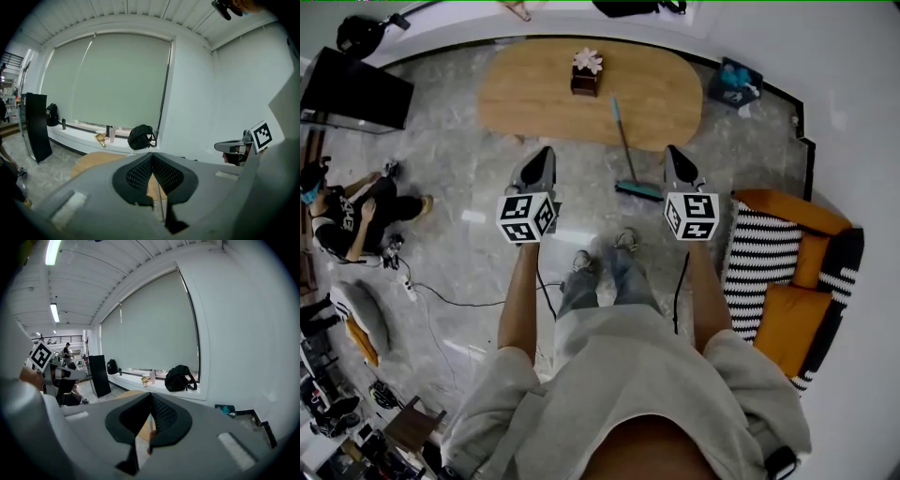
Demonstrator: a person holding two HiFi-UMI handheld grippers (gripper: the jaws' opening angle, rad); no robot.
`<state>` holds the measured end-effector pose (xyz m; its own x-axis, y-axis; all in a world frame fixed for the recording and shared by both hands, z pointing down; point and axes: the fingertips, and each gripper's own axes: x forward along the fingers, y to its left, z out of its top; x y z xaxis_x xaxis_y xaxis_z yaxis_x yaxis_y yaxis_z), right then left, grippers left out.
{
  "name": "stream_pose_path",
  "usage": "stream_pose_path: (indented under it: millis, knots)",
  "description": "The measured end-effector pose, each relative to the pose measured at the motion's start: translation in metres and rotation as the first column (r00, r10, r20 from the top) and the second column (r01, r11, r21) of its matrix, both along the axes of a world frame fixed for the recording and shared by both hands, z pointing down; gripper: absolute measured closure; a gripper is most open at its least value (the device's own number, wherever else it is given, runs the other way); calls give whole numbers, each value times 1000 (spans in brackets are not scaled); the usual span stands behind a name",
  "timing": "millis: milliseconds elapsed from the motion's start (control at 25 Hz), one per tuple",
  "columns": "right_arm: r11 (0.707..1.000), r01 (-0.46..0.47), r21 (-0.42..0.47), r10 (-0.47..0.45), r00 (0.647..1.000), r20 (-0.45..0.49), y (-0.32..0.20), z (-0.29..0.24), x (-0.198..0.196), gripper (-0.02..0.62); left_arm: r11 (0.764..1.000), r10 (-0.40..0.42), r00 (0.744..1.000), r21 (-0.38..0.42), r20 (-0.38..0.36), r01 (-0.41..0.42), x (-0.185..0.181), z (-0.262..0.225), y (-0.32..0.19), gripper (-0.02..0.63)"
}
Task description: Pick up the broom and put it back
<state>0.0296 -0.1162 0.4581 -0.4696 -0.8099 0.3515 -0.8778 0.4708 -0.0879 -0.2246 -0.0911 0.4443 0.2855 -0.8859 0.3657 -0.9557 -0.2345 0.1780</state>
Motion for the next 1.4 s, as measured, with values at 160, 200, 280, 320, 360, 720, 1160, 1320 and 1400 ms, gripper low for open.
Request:
stream_pose_path:
  millis: [160, 200, 280, 320, 360, 720, 1160, 1320, 1400]
  knots:
    - [1000, -16, -16, 16, 1000, -10, -5, 19, -6, 595, 1000, 16, 1000, -21, -14, -16, -4, 24, -7, 604]
    - [1000, -23, -18, 23, 1000, -13, -6, 24, -8, 595, 999, 23, 1000, -23, -20, -24, -5, 30, -9, 604]
    - [999, -37, -21, 37, 999, -20, -8, 36, -12, 595, 999, 39, 999, -26, -31, -40, -7, 43, -14, 604]
    - [999, -46, -23, 45, 999, -25, -8, 42, -15, 595, 998, 48, 998, -27, -38, -49, -8, 50, -16, 604]
    - [998, -54, -26, 54, 998, -31, -9, 49, -17, 595, 998, 56, 997, -28, -48, -58, -9, 56, -18, 604]
    - [990, -134, -52, 131, 989, -71, -6, 109, -39, 595, 990, 120, 990, -68, -76, -125, -31, 122, -31, 604]
    - [982, -138, -128, 124, 987, -106, 9, 199, -50, 595, 986, 91, 992, -132, -83, -101, -59, 213, -24, 604]
    - [983, -105, -150, 89, 990, -110, 20, 228, -54, 594, 983, 73, 993, -161, -88, -87, -60, 243, -13, 604]
    - [983, -77, -165, 60, 993, -105, 25, 242, -57, 457, 982, 67, 993, -172, -94, -82, -58, 255, -8, 604]
